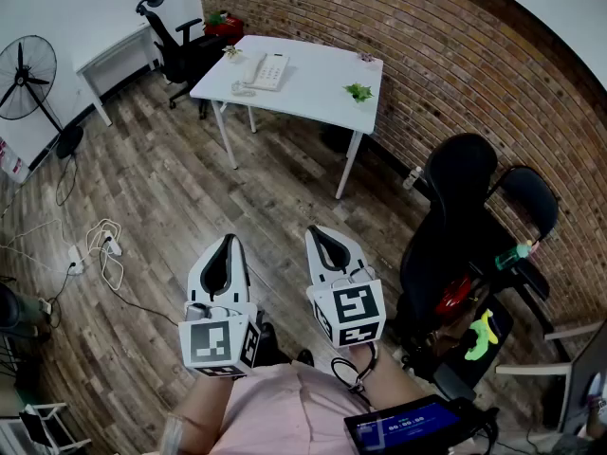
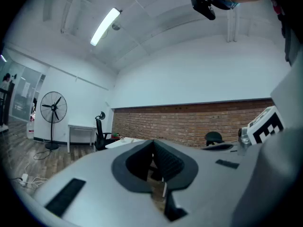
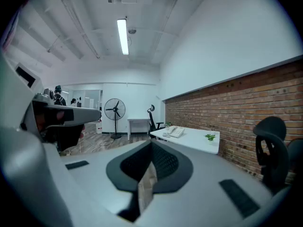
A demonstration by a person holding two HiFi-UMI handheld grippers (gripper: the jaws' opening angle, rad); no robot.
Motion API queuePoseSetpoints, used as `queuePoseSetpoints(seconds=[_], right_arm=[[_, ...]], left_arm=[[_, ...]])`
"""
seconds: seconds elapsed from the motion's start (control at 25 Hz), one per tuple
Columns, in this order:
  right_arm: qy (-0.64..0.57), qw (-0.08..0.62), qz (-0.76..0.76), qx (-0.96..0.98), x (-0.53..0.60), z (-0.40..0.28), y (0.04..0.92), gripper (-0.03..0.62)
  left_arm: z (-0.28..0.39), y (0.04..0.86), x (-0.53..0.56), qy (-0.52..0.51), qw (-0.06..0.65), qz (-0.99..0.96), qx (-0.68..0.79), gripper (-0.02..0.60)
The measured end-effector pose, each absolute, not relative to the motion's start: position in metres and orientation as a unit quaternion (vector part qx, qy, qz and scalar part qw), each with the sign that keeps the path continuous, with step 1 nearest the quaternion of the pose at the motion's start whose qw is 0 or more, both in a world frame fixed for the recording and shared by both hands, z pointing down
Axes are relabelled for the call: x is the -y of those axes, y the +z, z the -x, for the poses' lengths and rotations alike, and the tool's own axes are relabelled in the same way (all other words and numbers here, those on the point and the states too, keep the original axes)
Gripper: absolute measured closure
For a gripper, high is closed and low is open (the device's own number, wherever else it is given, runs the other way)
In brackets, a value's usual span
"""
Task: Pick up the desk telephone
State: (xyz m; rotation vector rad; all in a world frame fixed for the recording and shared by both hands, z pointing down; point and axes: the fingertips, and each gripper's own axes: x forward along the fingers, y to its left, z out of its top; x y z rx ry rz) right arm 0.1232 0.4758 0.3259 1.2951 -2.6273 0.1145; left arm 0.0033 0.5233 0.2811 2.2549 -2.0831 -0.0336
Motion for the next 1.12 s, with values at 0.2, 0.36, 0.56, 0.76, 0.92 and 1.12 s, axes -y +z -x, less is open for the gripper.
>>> queuePoseSetpoints(seconds=[0.2, 0.36, 0.56, 0.76, 0.92, 1.12], right_arm=[[0.036, 0.108, -0.436, 0.893, -0.483, -0.125, 0.323, 0.595], [0.037, 0.106, -0.432, 0.895, -0.49, -0.132, 0.323, 0.595], [0.042, 0.112, -0.423, 0.898, -0.501, -0.138, 0.332, 0.594], [0.046, 0.086, -0.431, 0.897, -0.494, -0.139, 0.328, 0.591], [0.044, 0.081, -0.441, 0.893, -0.469, -0.135, 0.327, 0.433], [0.053, 0.096, -0.455, 0.884, -0.425, -0.121, 0.344, 0.426]], left_arm=[[-0.008, 0.279, -0.53, -0.007, 0.036, -0.734, 0.678, 0.571], [-0.013, 0.281, -0.54, -0.004, 0.034, -0.729, 0.683, 0.571], [-0.015, 0.291, -0.554, -0.002, 0.043, -0.719, 0.694, 0.571], [-0.007, 0.291, -0.552, -0.006, 0.039, -0.703, 0.71, 0.569], [-0.002, 0.285, -0.528, -0.022, 0.028, -0.714, 0.7, 0.299], [0.014, 0.296, -0.477, -0.01, 0.032, -0.729, 0.684, 0.299]])
